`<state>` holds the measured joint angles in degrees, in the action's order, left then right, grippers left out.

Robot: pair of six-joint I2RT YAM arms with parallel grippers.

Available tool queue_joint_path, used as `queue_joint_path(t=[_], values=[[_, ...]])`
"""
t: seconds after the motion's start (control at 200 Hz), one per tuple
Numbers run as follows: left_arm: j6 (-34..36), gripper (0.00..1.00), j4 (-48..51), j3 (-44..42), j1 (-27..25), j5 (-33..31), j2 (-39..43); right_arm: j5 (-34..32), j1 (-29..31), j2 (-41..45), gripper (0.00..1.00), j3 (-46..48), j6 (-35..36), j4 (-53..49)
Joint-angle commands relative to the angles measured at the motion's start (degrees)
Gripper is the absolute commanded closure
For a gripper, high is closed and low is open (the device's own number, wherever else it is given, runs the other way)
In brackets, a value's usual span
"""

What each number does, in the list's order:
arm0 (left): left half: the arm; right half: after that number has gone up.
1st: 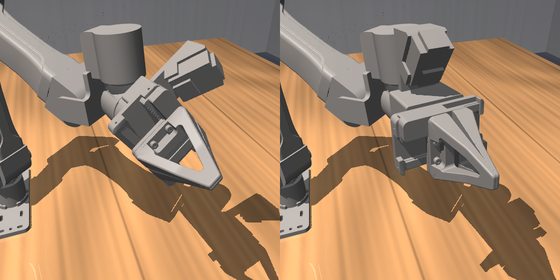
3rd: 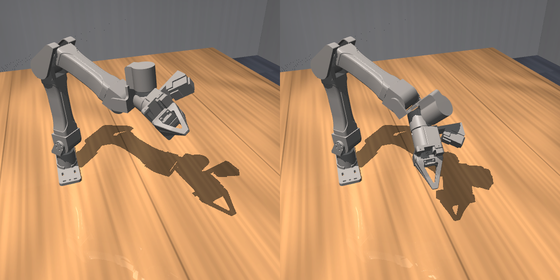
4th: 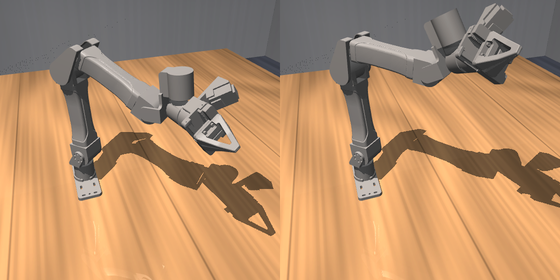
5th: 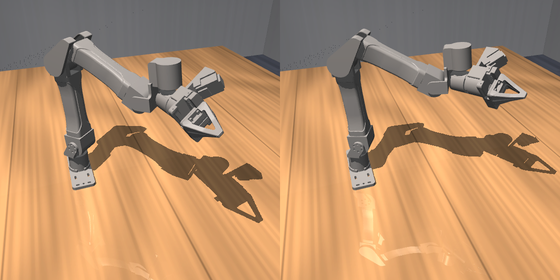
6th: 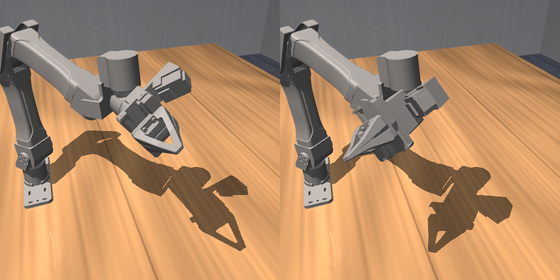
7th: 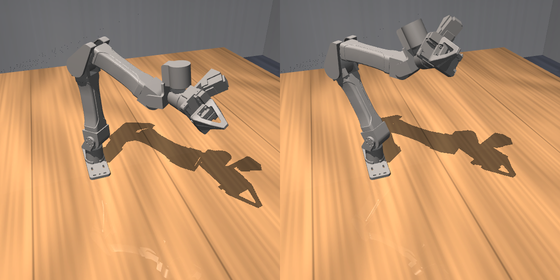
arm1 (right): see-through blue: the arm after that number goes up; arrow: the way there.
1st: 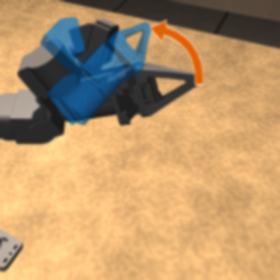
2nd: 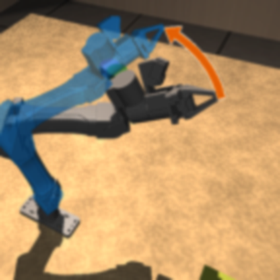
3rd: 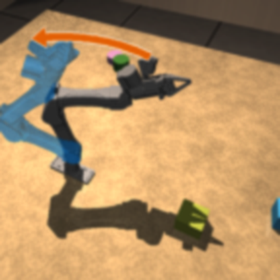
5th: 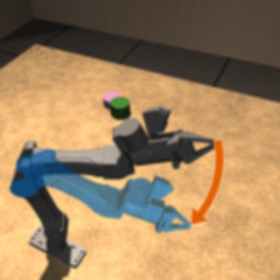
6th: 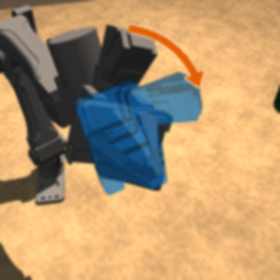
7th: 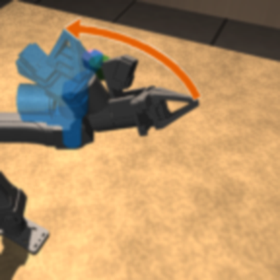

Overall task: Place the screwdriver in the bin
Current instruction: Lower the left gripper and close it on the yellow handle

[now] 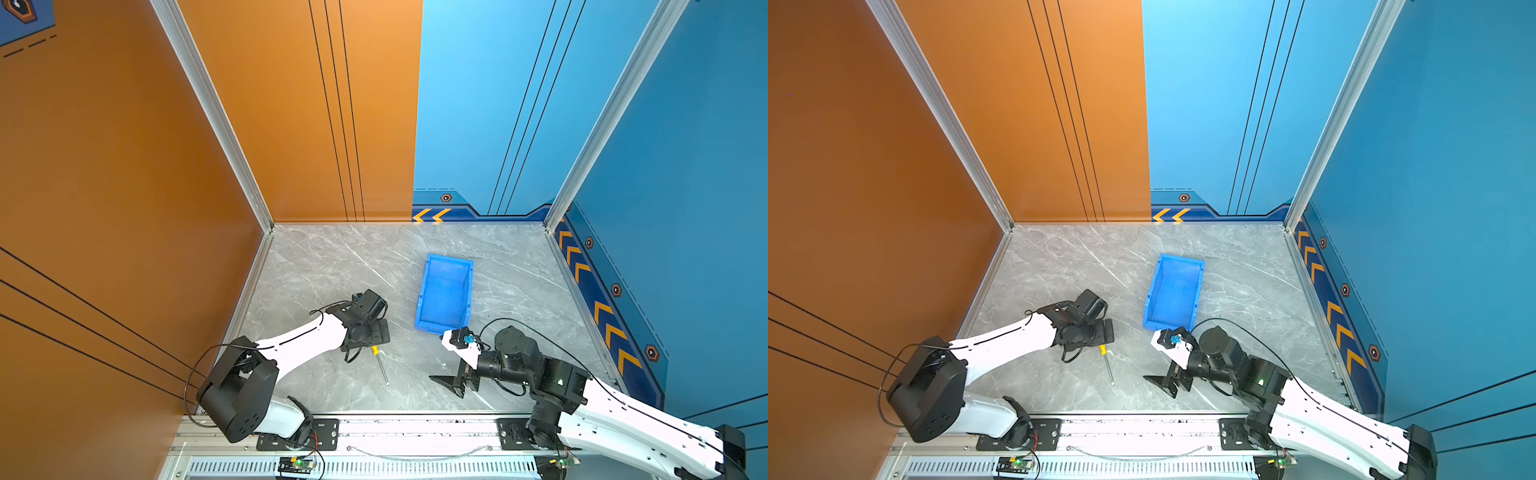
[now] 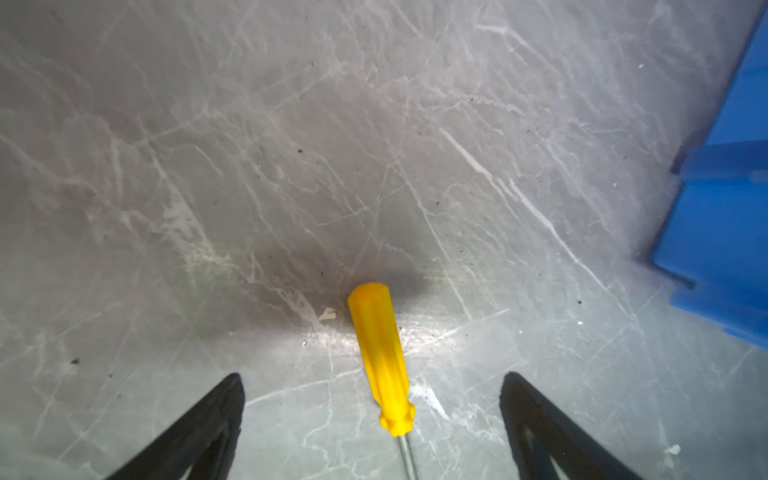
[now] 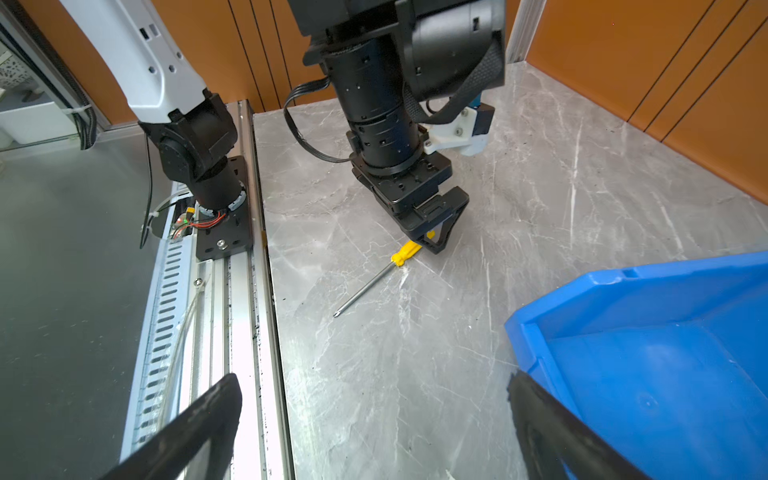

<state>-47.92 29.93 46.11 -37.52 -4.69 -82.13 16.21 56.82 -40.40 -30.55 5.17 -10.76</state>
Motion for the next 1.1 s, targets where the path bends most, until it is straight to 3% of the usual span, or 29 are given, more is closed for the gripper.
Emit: queue_joint_path(t=[0.0, 0.16, 0.19, 0.411, 0.646, 1.097], values=[[-2.6, 0.06, -0.3, -1.4, -0.7, -1.6, -0.9, 1.2, 1.2, -0.1, 0.00, 1.8, 0.2, 2.9], [-2.3, 0.13, -0.3, -1.3, -1.1, -1.7, -2.0, -0.1, 1.5, -0.5, 0.00, 2.6, -0.5, 5.2], [-2.3, 0.18, -0.4, -1.3, -1.2, -1.8, -2.1, -0.3, 1.6, -0.5, 0.00, 2.5, -0.6, 5.1], [-3.0, 0.34, -1.2, -1.0, -1.3, -2.2, -4.1, -3.1, 1.9, 0.7, 0.00, 3.2, -0.2, 4.5], [-2.4, 0.42, -1.4, -0.7, -1.8, -1.9, -6.2, -5.3, 1.9, 3.8, 0.00, 3.6, 1.1, 1.7], [-3.2, 0.68, 0.6, 1.7, -3.3, -3.8, -9.7, -6.9, 2.0, 4.7, 0.00, 3.1, 2.5, 0.5]])
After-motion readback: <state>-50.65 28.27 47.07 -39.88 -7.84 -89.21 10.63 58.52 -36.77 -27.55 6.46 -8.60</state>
